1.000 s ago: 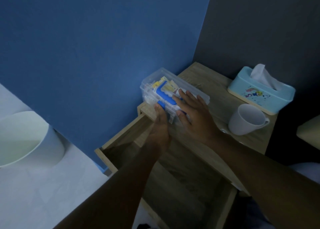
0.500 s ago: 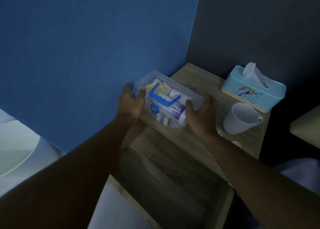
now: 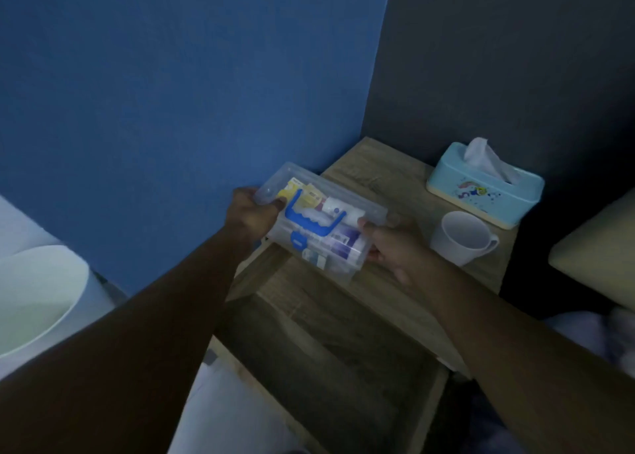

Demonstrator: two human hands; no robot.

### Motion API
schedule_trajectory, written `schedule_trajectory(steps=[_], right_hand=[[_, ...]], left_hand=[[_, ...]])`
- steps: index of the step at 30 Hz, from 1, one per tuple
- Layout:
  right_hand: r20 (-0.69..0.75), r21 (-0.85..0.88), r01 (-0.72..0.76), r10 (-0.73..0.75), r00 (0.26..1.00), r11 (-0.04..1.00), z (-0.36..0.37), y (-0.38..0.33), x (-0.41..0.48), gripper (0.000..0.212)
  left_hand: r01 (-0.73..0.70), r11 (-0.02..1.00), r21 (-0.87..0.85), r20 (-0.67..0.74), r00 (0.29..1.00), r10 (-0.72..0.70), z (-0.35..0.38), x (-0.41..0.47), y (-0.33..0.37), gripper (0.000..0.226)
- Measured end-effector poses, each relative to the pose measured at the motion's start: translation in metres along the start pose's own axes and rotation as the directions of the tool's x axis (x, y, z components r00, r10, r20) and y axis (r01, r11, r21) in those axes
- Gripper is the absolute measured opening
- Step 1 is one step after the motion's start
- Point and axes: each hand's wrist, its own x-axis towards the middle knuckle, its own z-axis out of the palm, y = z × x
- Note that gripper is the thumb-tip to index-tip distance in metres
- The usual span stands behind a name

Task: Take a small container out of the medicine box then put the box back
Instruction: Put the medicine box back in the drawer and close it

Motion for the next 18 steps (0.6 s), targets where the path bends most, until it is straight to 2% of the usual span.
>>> schedule_trajectory(steps=[3, 7, 9, 13, 16, 18], right_hand=[[0.009, -0.019, 0.011, -0.011, 1.000, 1.000, -0.005, 0.009, -0.023, 0.038], [0.051, -0.089, 0.022, -0.018, 0.999, 0.996, -0.010, 0.026, -0.067, 0.032], [0.030, -0.125, 0.064, -0.061, 0.998, 0.990, -0.009, 0.038, -0.090, 0.032], [0.007, -0.206, 0.111, -0.112, 0.994, 0.972, -0.011, 0.071, -0.129, 0.037], [0.010, -0.202, 0.130, -0.131, 0.991, 0.971, -0.010, 0.099, -0.144, 0.038], [-0.005, -0.188, 0.114, -0.117, 0.993, 0.975, -0.007, 0.118, -0.146, 0.043]], left_hand=[[-0.008, 0.999, 0.046, -0.014, 1.000, 0.009, -0.012, -0.049, 0.024, 0.081], [-0.006, 0.989, 0.149, -0.022, 1.000, 0.009, -0.023, -0.097, 0.036, 0.063], [-0.007, 0.979, 0.205, -0.021, 1.000, 0.012, -0.027, -0.118, 0.033, 0.066], [0.062, 0.957, 0.284, 0.053, 0.995, -0.080, -0.038, -0.144, 0.014, 0.090], [0.085, 0.908, 0.411, 0.095, 0.986, -0.136, -0.040, -0.153, -0.006, 0.077], [0.097, 0.870, 0.484, 0.103, 0.981, -0.167, -0.036, -0.152, -0.023, 0.077]])
